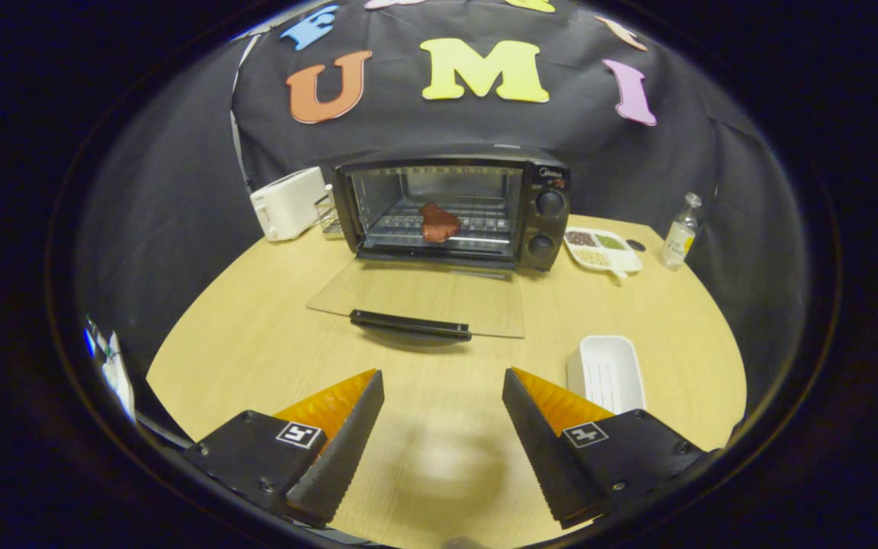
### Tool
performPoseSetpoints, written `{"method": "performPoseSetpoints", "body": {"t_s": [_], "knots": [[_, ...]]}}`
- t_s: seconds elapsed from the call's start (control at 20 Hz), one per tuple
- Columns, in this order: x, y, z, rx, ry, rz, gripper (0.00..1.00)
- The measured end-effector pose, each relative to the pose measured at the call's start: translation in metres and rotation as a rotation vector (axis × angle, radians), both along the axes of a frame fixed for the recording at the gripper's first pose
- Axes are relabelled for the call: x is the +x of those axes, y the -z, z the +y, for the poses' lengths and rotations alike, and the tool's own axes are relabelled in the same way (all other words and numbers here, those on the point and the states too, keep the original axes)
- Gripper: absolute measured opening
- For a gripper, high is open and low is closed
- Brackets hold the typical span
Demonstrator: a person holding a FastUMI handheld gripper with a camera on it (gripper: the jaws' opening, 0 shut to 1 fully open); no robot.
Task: Open the toaster oven, put the food inside, and close the toaster oven door.
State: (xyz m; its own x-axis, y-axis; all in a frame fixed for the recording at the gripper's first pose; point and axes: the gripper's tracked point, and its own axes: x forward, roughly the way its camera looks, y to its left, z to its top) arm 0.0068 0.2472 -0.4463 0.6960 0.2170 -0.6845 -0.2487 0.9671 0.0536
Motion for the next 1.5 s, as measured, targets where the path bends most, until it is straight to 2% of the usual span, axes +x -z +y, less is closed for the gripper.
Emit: {"method": "performPoseSetpoints", "body": {"t_s": [0.4, 0.9, 1.2, 1.5], "knots": [[0.032, 0.052, 0.024, 0.030, -0.027, 0.088, 1.00], [0.065, 0.062, 0.036, -0.013, -0.042, 0.080, 1.00], [0.066, 0.069, 0.039, -0.035, -0.047, 0.074, 1.00], [0.073, 0.046, 0.038, -0.029, -0.032, 0.055, 1.00]]}}
